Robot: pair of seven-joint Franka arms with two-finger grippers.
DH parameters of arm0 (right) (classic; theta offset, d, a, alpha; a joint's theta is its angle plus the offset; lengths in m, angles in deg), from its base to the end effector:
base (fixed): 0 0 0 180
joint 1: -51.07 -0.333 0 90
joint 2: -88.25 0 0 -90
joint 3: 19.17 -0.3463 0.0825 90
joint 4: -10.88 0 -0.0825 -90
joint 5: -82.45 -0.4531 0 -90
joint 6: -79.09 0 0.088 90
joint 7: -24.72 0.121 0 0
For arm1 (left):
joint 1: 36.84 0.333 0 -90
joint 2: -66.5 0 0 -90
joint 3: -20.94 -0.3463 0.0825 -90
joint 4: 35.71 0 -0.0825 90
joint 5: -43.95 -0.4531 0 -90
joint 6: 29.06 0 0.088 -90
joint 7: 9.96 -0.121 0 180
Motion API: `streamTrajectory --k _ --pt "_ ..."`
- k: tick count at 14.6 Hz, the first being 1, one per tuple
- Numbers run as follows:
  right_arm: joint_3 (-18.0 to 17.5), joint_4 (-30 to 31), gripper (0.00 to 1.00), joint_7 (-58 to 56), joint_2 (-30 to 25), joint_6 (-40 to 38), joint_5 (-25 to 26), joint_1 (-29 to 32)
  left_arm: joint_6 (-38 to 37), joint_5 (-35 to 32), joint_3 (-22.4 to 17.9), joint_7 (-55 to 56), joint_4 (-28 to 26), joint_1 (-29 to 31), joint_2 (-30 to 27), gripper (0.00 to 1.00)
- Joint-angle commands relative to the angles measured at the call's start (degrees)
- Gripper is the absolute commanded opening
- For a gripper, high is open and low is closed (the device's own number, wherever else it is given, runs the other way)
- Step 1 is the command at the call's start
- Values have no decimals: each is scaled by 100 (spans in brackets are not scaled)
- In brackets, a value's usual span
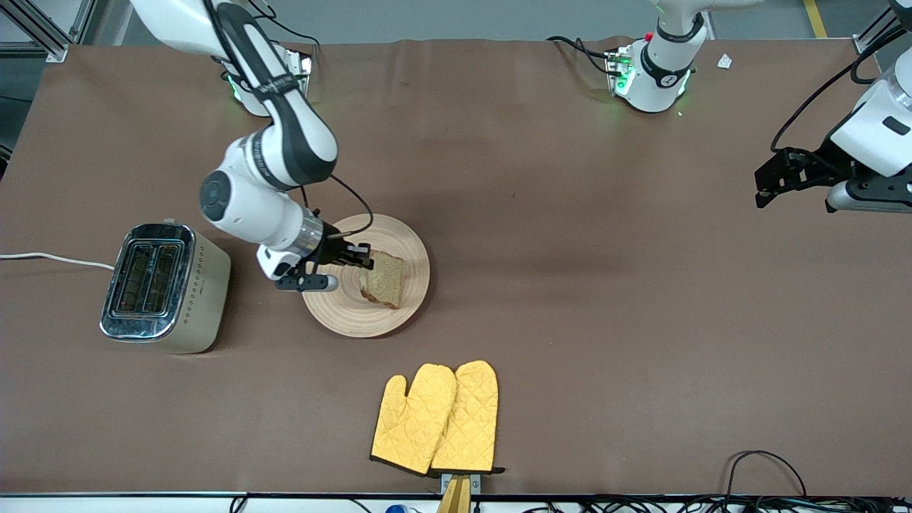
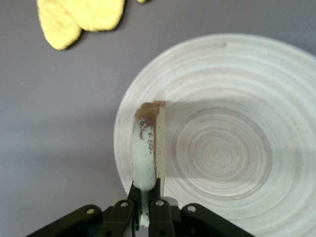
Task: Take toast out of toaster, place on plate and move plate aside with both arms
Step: 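Lower the toast onto the plate and open the right gripper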
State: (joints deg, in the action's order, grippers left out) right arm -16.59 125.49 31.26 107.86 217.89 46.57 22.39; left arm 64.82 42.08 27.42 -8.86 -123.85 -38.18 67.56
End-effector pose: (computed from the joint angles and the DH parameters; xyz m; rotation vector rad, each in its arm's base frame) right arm 0.6027 0.3049 0.2630 -2.7179 0.1583 0.0545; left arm 0.6330 -0.0825 0.6532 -3.1093 0.1838 -0.1308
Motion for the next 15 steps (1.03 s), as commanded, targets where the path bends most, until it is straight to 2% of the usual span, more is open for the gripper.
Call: streamTrajectory --k 1,2,3,4,5,6,10,11,15 --pt "76 595 0 -370 -133 85 -164 126 -90 -7 -6 -40 78 10 17 100" --pt "85 797 2 -730 -168 102 -164 266 -90 -7 -6 -40 78 10 17 100" --pt "94 956 11 -1082 -159 77 -164 476 -90 -7 -6 -40 78 10 17 100" --pt "94 1131 40 -1416 -151 76 -164 670 -90 -7 -6 -40 78 10 17 100" --pt "85 1246 79 -1602 -151 50 -164 811 -90 -7 -6 -40 78 10 17 100" --pt "85 1300 100 -1621 -168 15 -164 856 -90 -7 -6 -40 78 10 17 100" --pt "190 1283 100 -1657 -527 -240 -33 917 -90 -7 -6 -40 78 10 17 100" --pt "286 1248 100 -1657 -685 -423 141 935 -90 -7 -15 -48 69 10 17 100" --pt "1024 748 100 -1621 -1204 -1521 1405 935 -107 63 -15 -48 51 80 105 100"
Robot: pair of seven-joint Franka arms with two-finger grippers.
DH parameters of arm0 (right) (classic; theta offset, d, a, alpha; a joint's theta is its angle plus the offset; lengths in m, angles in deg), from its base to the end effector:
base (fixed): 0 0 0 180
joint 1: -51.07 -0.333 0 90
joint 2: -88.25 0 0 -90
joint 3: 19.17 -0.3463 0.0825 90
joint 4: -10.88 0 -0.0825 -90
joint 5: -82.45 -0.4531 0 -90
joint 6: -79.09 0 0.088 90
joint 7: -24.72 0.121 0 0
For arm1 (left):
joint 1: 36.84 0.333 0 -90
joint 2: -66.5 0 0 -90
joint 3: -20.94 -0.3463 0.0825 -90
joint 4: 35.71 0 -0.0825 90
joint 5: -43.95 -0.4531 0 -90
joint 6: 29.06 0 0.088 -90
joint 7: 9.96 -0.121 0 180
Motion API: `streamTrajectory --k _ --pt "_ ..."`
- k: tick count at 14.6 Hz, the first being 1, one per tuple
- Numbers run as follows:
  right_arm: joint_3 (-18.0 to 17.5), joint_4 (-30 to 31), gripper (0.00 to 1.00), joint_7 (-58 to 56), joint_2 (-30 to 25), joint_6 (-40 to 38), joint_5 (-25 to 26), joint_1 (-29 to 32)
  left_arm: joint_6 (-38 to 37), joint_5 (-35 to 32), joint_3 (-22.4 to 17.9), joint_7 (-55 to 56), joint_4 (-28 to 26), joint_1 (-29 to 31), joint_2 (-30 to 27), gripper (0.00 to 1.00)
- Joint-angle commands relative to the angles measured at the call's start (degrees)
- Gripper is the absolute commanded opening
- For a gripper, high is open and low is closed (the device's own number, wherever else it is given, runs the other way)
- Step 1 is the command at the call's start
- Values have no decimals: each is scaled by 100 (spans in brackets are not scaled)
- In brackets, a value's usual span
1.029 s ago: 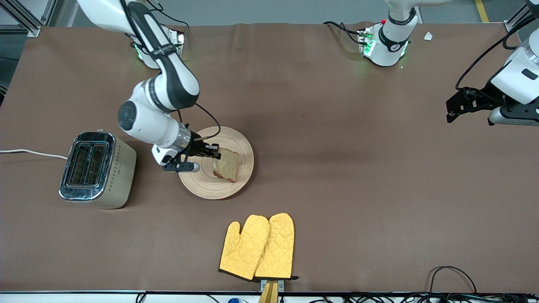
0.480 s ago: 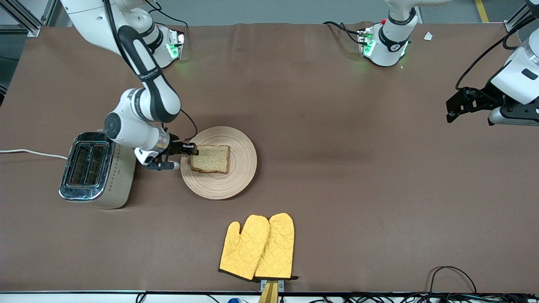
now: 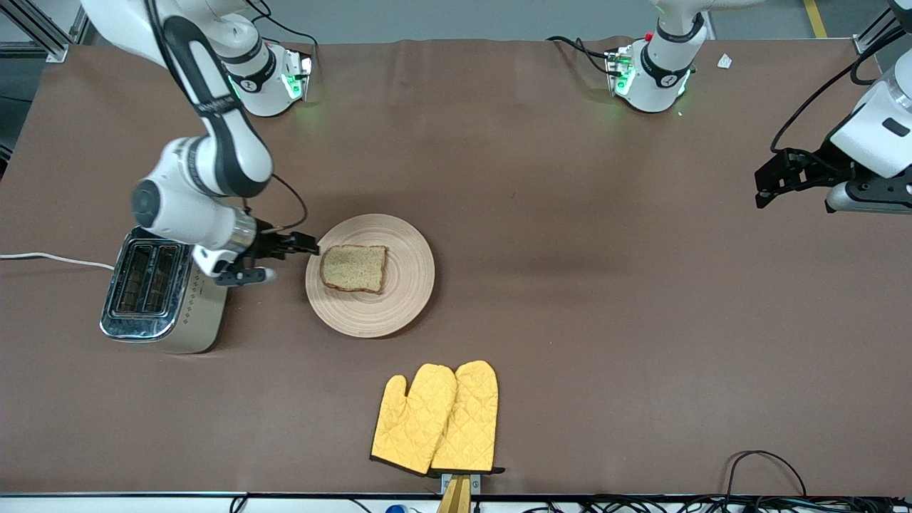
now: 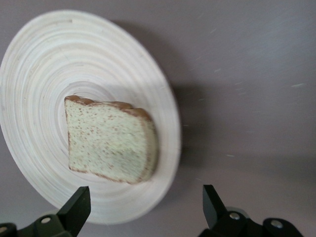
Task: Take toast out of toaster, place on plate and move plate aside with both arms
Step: 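Retract the right gripper while the left gripper reaches the plate rim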
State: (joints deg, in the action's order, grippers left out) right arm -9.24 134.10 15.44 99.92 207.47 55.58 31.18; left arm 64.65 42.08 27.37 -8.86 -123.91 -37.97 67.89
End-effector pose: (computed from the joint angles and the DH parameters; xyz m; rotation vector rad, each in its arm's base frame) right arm 0.5947 0.1228 0.2682 -2.8231 -0.0334 0.1497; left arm 0.6348 -0.0796 0.6487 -3.1100 0.1768 -0.1155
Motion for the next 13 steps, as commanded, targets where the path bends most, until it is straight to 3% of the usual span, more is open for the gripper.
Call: streamTrajectory --k 1,4,7,10,13 --pt "464 -280 100 -39 -515 -776 786 55 -143 220 -10 -40 -4 60 72 100" --pt "1035 -1200 100 -48 -701 -1812 1551 55 -161 1193 -10 48 -259 60 413 100" --pt "1344 -2108 100 -65 -710 -2580 1957 55 5 2301 69 -4 -242 -80 1273 100" --pt "1485 -2303 100 -91 -1041 -2652 2089 90 995 3023 341 56 -225 -466 2161 100" --pt "1512 -2409 100 -284 -1079 -2695 2634 204 2234 3935 359 110 -172 -1072 3004 100"
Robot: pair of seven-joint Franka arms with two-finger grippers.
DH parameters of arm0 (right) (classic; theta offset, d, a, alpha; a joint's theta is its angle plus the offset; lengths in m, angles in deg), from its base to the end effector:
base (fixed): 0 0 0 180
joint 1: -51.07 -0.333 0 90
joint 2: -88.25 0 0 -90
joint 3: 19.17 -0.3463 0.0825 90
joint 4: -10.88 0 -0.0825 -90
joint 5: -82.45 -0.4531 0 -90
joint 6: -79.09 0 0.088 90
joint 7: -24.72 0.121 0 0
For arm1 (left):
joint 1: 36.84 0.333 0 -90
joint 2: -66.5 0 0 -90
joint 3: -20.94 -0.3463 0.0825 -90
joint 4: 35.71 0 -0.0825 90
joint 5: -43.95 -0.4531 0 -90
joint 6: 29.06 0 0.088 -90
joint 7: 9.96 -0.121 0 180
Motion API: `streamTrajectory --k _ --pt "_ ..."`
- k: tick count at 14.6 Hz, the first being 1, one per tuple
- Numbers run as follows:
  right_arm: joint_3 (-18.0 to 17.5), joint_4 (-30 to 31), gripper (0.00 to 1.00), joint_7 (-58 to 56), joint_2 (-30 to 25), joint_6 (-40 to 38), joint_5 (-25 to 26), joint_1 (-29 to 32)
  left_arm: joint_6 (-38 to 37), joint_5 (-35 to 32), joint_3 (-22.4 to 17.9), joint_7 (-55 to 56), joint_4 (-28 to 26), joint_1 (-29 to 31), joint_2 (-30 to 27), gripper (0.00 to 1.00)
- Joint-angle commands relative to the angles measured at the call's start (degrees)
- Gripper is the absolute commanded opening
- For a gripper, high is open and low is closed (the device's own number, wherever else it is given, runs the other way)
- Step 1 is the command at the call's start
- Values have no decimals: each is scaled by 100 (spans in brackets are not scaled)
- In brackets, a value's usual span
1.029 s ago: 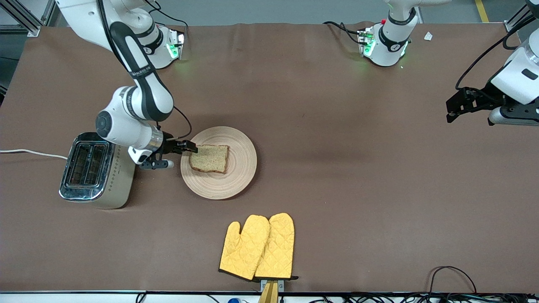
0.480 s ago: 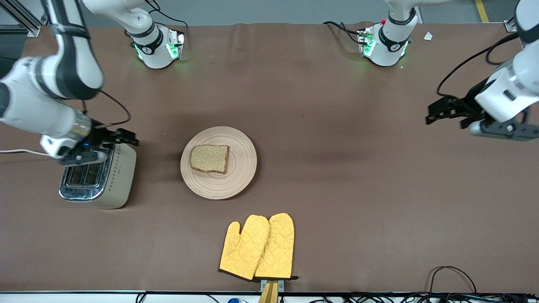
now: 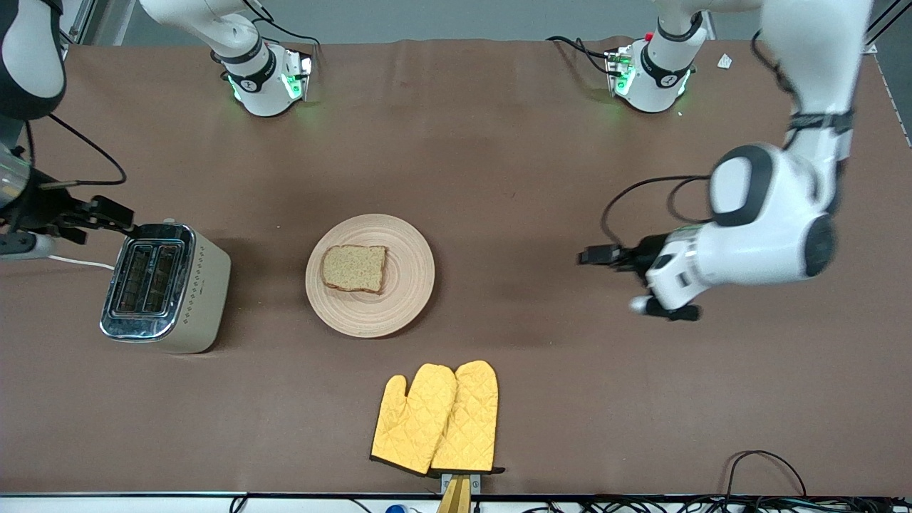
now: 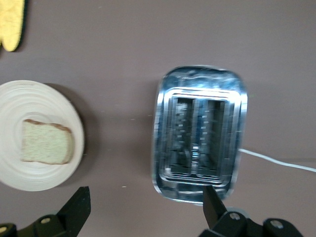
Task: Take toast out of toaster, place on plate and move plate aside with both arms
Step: 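Retract the right gripper while the left gripper reaches the plate rim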
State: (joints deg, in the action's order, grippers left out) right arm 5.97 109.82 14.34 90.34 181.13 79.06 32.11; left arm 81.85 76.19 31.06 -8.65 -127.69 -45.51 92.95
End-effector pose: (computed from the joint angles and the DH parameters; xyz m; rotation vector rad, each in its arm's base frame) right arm 0.6423 -0.0600 0.5532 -3.1008 -0.0961 -0.0420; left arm 0.6949 -0.2668 0.3507 2.5654 -0.0646 -0.2999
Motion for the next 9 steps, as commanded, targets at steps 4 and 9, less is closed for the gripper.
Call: streamTrajectory --k 4,9 --pt "-27 -217 100 -553 -86 -141 330 129 1966 2073 -10 71 574 -1257 1686 100" --pt "44 -322 100 -238 -95 -334 304 304 3445 3103 -10 63 1400 -2322 2785 100"
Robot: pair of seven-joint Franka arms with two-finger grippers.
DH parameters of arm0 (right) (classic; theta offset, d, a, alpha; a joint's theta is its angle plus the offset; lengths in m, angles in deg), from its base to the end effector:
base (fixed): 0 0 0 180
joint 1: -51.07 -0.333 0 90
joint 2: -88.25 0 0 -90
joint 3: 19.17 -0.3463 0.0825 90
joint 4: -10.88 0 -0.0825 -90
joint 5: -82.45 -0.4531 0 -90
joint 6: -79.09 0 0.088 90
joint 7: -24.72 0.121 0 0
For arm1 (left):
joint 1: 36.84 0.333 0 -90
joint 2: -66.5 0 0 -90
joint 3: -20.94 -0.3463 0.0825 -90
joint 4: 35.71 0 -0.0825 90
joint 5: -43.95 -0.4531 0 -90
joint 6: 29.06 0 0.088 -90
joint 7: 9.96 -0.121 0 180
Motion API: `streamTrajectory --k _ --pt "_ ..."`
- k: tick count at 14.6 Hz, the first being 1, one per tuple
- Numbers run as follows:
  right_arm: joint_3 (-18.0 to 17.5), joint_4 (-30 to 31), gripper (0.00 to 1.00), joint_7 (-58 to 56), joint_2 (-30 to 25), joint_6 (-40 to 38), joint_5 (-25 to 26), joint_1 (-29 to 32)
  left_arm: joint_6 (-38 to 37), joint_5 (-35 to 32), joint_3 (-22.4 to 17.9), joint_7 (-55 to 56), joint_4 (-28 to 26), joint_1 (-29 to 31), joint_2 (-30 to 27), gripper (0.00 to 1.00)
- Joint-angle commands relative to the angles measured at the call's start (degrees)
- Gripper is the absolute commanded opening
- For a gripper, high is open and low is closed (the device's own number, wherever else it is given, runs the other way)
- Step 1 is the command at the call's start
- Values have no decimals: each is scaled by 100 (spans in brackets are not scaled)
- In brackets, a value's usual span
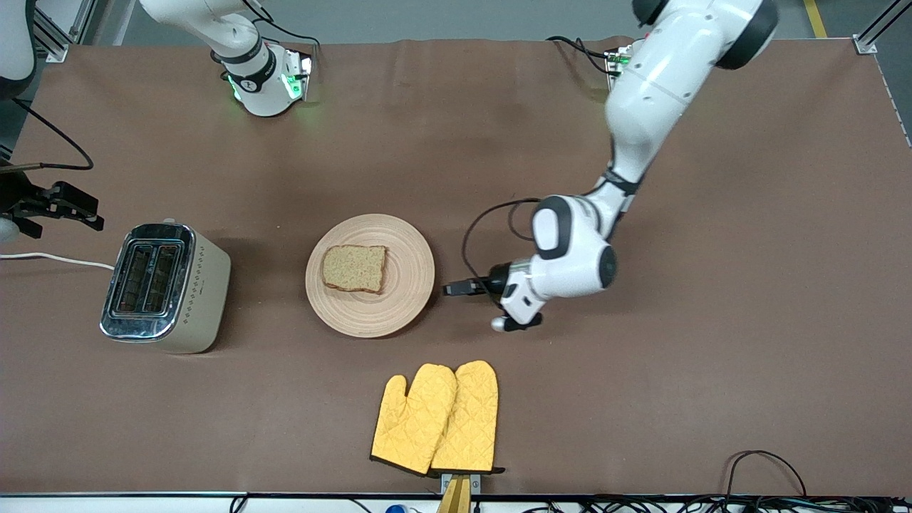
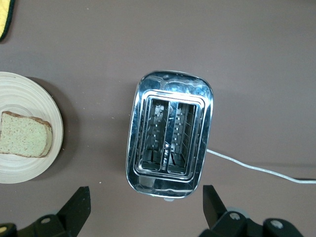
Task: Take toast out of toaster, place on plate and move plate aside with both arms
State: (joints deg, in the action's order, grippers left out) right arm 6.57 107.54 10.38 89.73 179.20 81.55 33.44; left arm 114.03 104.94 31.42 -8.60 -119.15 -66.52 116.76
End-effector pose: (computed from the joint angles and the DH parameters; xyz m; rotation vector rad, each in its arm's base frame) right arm 0.6373 -0.0863 0.5783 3.1336 0.1672 0.0582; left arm 0.6367 -0.5058 0.1423 2.3087 0.2888 -0.2133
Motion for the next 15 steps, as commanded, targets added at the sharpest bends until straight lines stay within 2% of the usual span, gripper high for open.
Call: streamTrajectory --k 1,2,3,4,5,6,8,9,10,12,14,15 --pt "-60 -147 100 247 -34 -167 -6 233 323 237 -46 57 591 -301 475 100" --pt "-165 -209 100 317 -25 -237 -7 365 437 237 -46 57 600 -362 510 100" --pt "-488 -322 100 318 -25 -325 2 609 560 237 -46 31 592 -433 511 98" --pt "-952 -498 100 318 10 -387 54 977 639 237 -46 -47 583 -468 537 89" --pt "-1218 -656 100 318 97 -457 72 1181 649 220 -46 -100 583 -477 546 69" --pt "-1316 -736 100 335 124 -597 73 1296 658 220 -46 -249 583 -486 546 48" --pt "-1361 -737 100 502 160 -651 55 1446 658 228 -46 -452 565 -495 546 17" --pt "-1631 -745 100 546 177 -625 55 1682 658 237 -46 -452 557 -495 537 4" --pt "-1964 -746 100 564 177 -607 81 1937 658 237 -46 -461 556 -495 537 0" --pt "-2196 -746 100 695 169 -607 81 2105 658 237 -46 -558 548 -504 528 0" --pt "-2686 -746 100 801 169 -651 99 2465 658 211 -46 -680 530 -495 493 0" --pt "-2715 -746 100 801 160 -669 99 2475 658 193 -46 -768 521 -503 467 0"
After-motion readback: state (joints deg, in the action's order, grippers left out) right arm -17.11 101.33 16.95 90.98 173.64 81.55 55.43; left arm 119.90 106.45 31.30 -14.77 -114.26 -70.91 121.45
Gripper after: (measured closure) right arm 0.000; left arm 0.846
